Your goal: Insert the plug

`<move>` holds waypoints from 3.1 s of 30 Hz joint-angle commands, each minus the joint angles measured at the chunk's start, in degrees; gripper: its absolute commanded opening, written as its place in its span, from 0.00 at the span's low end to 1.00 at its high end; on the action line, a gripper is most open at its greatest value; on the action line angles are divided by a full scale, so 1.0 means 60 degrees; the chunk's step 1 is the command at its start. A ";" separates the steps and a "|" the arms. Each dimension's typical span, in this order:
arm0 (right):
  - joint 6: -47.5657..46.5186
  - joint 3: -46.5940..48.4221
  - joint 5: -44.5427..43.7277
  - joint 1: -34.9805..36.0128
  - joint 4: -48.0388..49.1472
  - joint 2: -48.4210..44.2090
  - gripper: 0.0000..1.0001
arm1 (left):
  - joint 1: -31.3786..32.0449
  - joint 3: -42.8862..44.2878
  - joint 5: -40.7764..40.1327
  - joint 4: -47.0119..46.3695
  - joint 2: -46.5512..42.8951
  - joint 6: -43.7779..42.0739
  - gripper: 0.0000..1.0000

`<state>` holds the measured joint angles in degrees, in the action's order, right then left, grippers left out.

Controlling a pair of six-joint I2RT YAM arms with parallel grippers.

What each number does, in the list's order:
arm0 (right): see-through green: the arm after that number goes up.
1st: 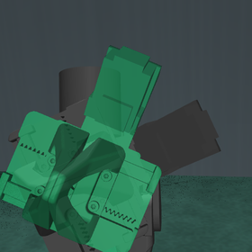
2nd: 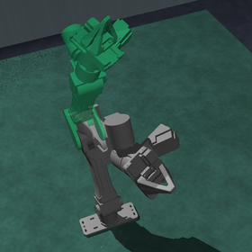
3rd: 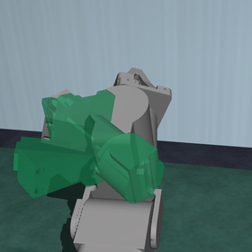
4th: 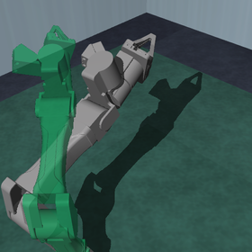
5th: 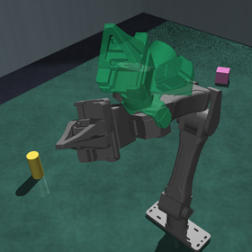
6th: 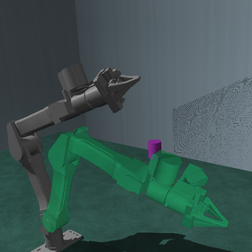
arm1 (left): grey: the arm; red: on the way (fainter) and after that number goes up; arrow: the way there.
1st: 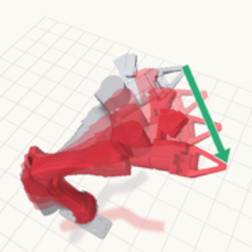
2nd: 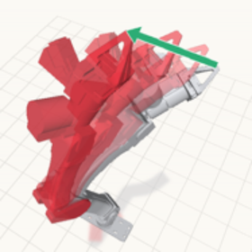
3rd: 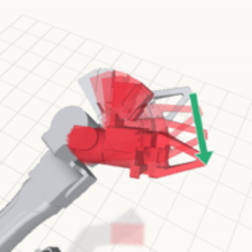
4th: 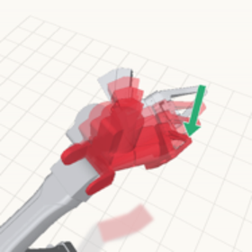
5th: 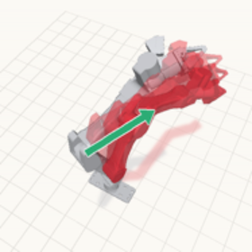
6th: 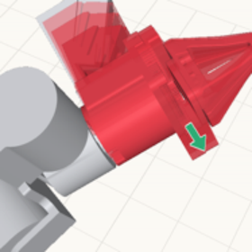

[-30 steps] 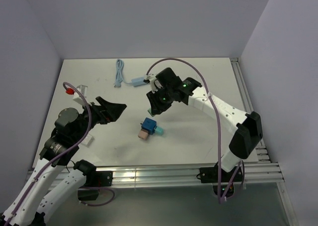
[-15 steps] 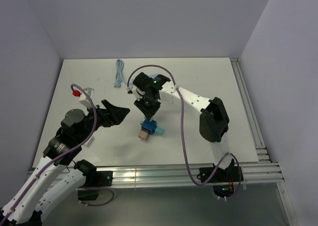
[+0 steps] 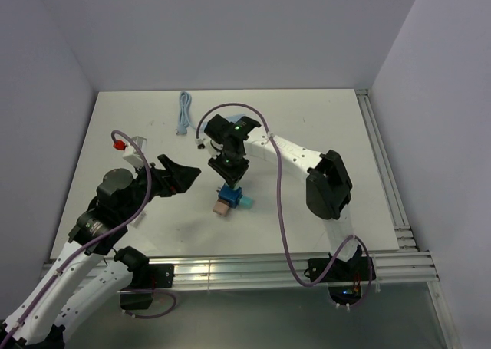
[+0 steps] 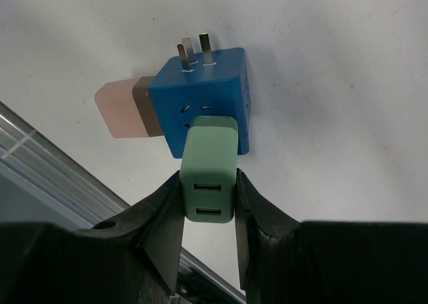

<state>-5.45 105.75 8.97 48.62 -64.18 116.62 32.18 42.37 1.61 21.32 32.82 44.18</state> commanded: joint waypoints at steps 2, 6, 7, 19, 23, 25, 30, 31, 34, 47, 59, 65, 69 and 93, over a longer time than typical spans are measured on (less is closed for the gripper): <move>-0.0102 0.0348 -0.0264 0.0143 0.0179 0.0163 0.00 | 0.0056 -0.0016 -0.0106 -0.0243 -0.0020 -0.0142 0.95; -0.0073 0.0304 -0.0295 0.0187 0.0457 0.0061 0.00 | 0.0056 -0.0016 -0.0121 -0.0199 -0.0035 -0.0142 0.95; -0.0073 0.0304 -0.0265 0.0188 0.0472 0.0046 0.00 | 0.0056 -0.0016 -0.0150 -0.0199 -0.0035 -0.0171 0.95; -0.0073 0.0246 -0.0148 0.0334 0.0399 0.0471 0.00 | 0.0070 -0.0089 -0.0180 -0.0228 -0.0035 -0.0245 0.95; -0.0087 0.0376 -0.0351 0.0349 0.0224 0.0646 0.00 | 0.0070 -0.0104 -0.0180 -0.0272 0.0009 -0.0245 0.95; -0.0073 0.0537 -0.0484 0.0363 0.0121 0.0778 0.00 | 0.0085 -0.0104 -0.0165 -0.0287 -0.0006 -0.0230 0.95; 0.0147 0.0655 -0.1039 0.0436 -0.0098 0.1100 0.00 | 0.0071 -0.0060 -0.0194 -0.0228 0.0009 -0.0245 0.95; 0.0176 0.0684 -0.1172 0.0466 -0.0186 0.1173 0.00 | 0.0085 -0.0045 -0.0195 -0.0214 0.0023 -0.0245 0.95; 0.0352 0.0685 -0.1465 0.0568 -0.0333 0.1364 0.00 | 0.0085 -0.0074 -0.0165 -0.0258 0.0023 -0.0216 0.95; 0.1347 -0.0969 -0.1584 0.0949 0.0865 0.1921 0.00 | 0.0071 -0.0001 -0.0224 -0.0126 0.0009 -0.0289 0.95; 0.2066 -0.1455 -0.2359 0.0950 0.2274 0.1366 0.14 | 0.0070 0.0306 -0.0224 0.0444 0.0184 -0.0113 0.95; 0.1832 -0.0503 -0.2345 0.0891 0.2143 0.0574 0.60 | 0.0070 0.0657 -0.0224 0.0869 0.0082 0.0150 0.96; 0.1773 -0.0442 -0.2360 0.0832 0.2128 -0.0172 0.75 | 0.0056 0.0980 -0.0224 0.1382 0.0097 0.0428 0.98; 0.6534 -1.1058 -0.1790 0.0847 0.9537 -0.9430 1.00 | -0.4058 0.2475 -0.0177 0.5777 0.4737 0.0957 1.00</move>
<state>29.95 43.07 -8.32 53.69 -20.64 64.01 12.78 58.74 -1.17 53.15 57.54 48.77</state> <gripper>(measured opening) 0.998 0.995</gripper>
